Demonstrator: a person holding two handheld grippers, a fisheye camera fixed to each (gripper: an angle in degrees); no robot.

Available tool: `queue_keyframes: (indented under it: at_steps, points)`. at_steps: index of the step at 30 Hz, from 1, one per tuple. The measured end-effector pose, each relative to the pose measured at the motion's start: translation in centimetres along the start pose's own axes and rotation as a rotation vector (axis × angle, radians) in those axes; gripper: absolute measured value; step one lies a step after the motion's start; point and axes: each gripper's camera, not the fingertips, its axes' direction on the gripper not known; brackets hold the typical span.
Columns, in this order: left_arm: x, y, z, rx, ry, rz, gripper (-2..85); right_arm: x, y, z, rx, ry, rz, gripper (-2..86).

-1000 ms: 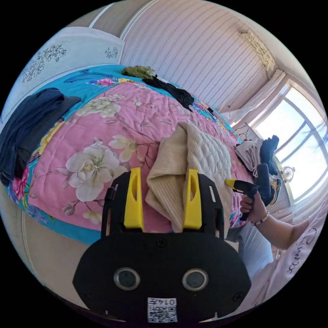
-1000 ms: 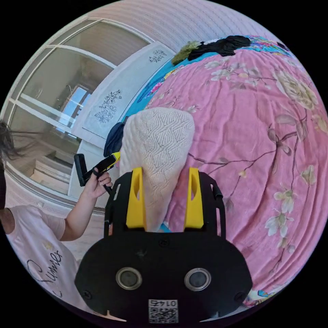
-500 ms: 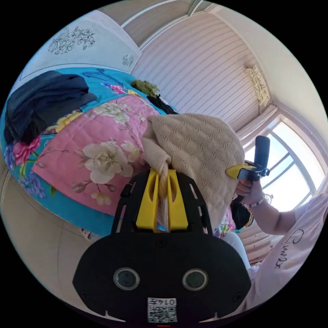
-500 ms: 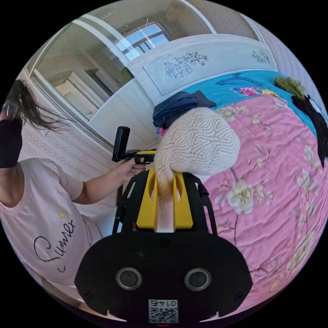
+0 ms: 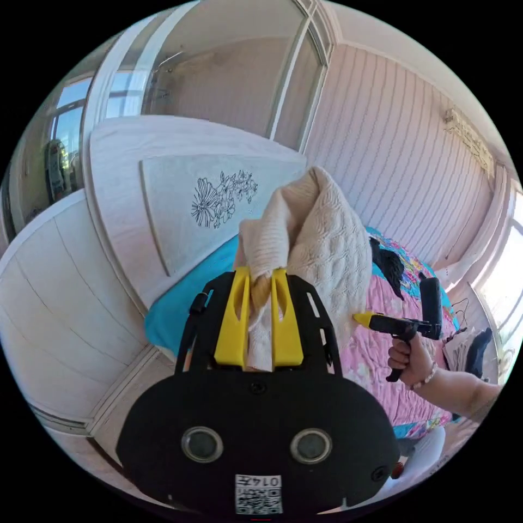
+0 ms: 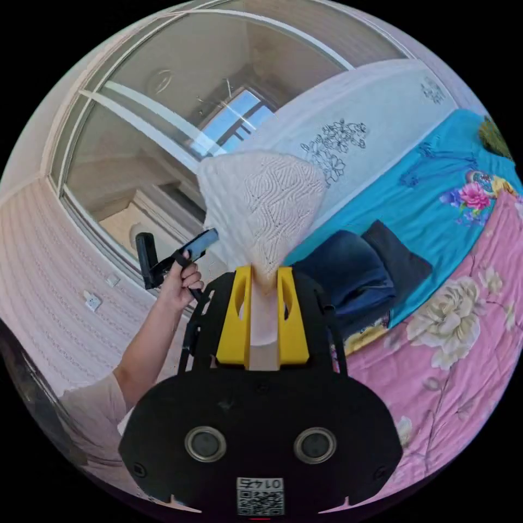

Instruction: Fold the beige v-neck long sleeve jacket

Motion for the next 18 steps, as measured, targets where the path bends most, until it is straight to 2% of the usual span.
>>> queue_keyframes:
  at_steps: [2,4,7,10,13,16,18]
  points:
    - [-1.2,3.1,4.9,-0.119,-0.051,-0.081,5.6,4.7,1.9,2.9,-0.165,0.158,0.128,2.9]
    - [-1.5,6.7,8.3,-0.198,-0.098,-0.111,5.5,6.5,4.5,3.1,-0.243,0.186,0.155,1.5]
    - [-0.3,11.1,9.3,-0.177,-0.123,-0.1,5.7,6.1,10.3,-0.4,-0.324,0.203,0.068,0.5]
    - [1.9,13.7,6.4,-0.136,-0.07,-0.094,5.7,4.4,18.6,-6.8,-0.4,0.273,-0.01,0.1]
    - [7.9,17.2,1.2,-0.104,-0.06,0.102,5.2,2.2,28.6,-15.2,-0.425,0.401,0.059,0.2]
    - [16.9,22.5,-4.3,-0.094,-0.008,0.352,5.1,-1.8,39.6,-24.8,-0.351,0.601,0.215,0.6]
    - [25.1,27.7,-8.3,-0.027,0.037,0.512,5.9,-5.0,46.7,-30.4,-0.276,0.728,0.332,1.2]
